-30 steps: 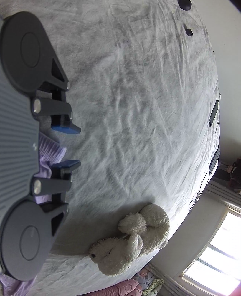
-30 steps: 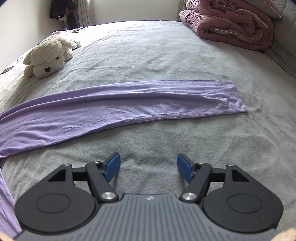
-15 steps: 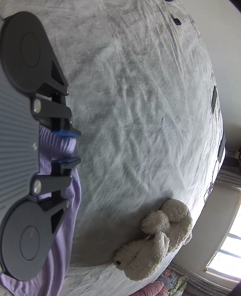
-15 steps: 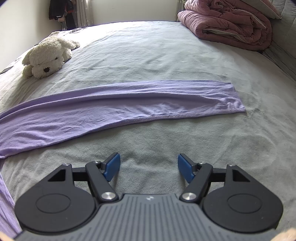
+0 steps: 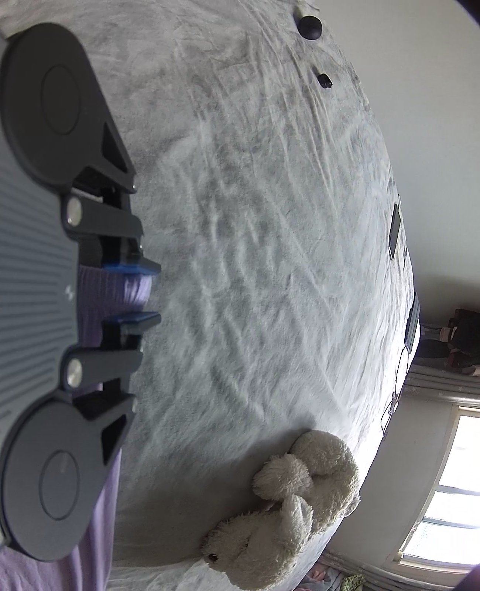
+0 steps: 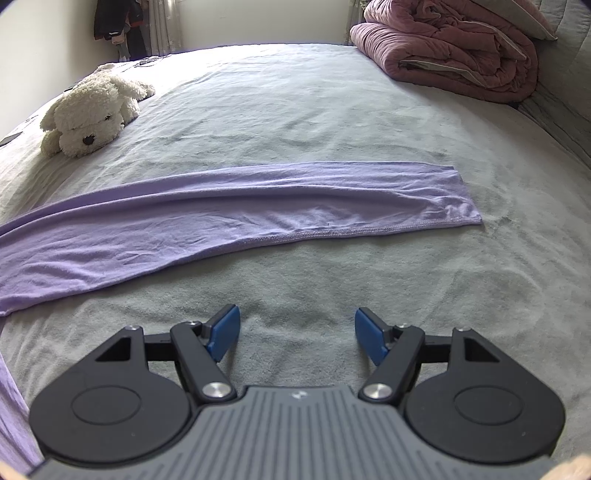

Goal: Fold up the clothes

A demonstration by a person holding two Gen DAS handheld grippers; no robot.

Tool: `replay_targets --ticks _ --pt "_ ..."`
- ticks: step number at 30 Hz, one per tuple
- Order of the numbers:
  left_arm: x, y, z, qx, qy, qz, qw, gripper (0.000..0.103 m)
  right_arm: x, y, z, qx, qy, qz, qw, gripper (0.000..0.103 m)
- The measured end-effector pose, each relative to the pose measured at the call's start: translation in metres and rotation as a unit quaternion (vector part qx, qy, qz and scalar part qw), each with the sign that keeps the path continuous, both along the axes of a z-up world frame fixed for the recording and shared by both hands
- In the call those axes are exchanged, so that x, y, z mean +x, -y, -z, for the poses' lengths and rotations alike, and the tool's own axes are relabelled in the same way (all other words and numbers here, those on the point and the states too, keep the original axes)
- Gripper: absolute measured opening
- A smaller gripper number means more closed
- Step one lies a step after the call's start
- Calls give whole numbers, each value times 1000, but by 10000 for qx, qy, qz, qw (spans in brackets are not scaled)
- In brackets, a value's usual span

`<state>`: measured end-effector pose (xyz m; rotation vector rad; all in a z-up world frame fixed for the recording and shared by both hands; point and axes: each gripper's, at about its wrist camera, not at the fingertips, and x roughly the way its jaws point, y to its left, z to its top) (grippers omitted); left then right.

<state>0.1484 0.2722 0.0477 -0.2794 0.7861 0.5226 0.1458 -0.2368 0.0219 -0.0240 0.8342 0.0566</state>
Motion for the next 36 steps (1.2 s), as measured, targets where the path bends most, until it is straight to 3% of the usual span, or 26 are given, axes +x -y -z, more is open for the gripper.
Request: replay_targets --ticks 4,10,13,19,22,26,30,32,36 --pt "3 7 5 170 -106 86 9998 24 1 2 0 -12 7 14 10000 72" --pt "-4 -9 -6 -279 44 -191 9994 32 0 4 -2 -48 38 11 10000 72" --pt "-10 -12 -16 -325 229 -480 9981 34 1 9 -3 -58 65 84 9999 72" --pt "-20 -14 -34 -213 452 -932 9944 34 2 51 -15 163 182 746 9969 72" --pt "-20 -12 -33 -346 413 -871 9947 34 2 75 -21 285 227 1116 9931 72" --pt "-19 17 -30 -713 349 -187 9967 34 2 109 -20 432 288 1655 9848 72" --pt "-18 66 -29 -793 302 696 9940 34 4 136 -12 1131 299 2144 9697 67" --pt "-19 91 -27 -863 281 1197 9887 34 5 143 -11 1351 388 2289 9632 65" --pt "-30 135 -22 -1267 198 2265 9655 34 13 151 -12 1521 584 2415 9566 64"
